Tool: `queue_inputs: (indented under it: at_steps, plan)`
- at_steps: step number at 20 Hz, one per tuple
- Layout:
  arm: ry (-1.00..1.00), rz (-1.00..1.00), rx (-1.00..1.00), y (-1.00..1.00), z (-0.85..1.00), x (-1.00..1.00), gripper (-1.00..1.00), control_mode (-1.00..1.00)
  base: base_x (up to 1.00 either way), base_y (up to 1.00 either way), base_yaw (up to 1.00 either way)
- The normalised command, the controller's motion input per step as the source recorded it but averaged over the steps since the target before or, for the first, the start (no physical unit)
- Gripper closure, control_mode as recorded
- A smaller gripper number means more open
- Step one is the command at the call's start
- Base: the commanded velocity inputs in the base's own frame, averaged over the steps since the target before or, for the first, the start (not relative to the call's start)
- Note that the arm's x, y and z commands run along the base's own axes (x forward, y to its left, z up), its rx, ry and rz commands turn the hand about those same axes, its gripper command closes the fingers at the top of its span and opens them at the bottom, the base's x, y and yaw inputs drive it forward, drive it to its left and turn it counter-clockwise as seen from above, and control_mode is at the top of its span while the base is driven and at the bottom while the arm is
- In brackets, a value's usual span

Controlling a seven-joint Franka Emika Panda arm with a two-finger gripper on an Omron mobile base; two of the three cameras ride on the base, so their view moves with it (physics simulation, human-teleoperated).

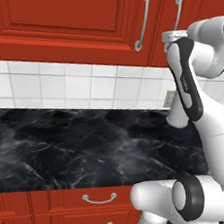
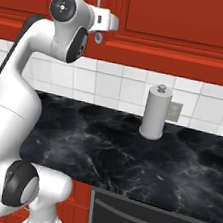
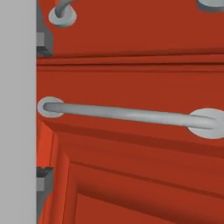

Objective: Move the bowls from the cabinet to the plates on the dining table.

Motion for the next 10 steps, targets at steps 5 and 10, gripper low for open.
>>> queue_inputs:
  at_steps: [5,10]
  plan:
    - [-0.04,0.00,0.00,0.09,0.00,0.37,-1.00,-1.00,0.00,0.00,0.00]
    - [-0.01,0.00,0.01,0.01,0.00,0.36,-1.00,-1.00,0.00,0.00,0.00]
